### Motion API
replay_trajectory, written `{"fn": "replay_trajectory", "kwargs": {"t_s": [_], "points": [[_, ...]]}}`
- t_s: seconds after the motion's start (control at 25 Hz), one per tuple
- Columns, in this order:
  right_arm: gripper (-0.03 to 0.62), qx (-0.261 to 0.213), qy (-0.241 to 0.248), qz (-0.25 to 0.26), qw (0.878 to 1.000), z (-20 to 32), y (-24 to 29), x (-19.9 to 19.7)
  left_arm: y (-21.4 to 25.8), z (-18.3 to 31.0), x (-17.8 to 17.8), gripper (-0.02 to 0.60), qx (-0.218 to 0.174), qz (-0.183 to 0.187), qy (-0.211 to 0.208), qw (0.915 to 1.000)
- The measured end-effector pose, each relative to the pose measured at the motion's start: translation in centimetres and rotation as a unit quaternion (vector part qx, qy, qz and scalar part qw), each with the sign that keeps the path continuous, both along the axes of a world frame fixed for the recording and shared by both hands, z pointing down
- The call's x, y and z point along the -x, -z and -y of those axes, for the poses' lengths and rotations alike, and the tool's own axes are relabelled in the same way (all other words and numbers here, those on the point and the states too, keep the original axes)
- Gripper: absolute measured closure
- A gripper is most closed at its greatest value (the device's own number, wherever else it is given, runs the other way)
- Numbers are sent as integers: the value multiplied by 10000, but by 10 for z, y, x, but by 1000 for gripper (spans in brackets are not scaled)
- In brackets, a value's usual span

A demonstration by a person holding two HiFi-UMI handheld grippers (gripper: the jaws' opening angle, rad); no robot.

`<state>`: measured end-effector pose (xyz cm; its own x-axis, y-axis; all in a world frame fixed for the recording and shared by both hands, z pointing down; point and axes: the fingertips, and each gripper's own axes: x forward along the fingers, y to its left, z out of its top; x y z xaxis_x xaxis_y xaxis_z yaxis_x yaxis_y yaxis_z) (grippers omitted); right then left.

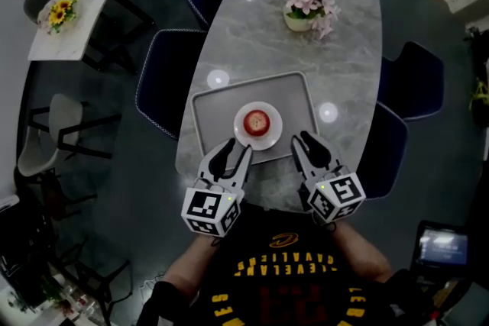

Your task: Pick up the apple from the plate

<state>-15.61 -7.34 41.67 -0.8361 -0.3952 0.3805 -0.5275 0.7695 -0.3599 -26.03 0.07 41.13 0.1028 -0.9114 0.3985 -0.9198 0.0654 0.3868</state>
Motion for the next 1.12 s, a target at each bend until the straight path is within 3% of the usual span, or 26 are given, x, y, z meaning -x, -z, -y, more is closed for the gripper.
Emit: {"fn": "replay_trajectory", "kwargs": {"t_s": [0.44,0.68,1.12], "points": [[514,516,-276,-488,9971,14,-52,-12,-68,9,26,443,885,-672,-32,9938],[514,646,-226,-771,9947,27,-82,-10,-105,10,33,443,1343,-672,-127,9886],[514,1150,460,-1468,9814,39,-142,15,-167,8,36,443,2074,-1609,13,9649]]}}
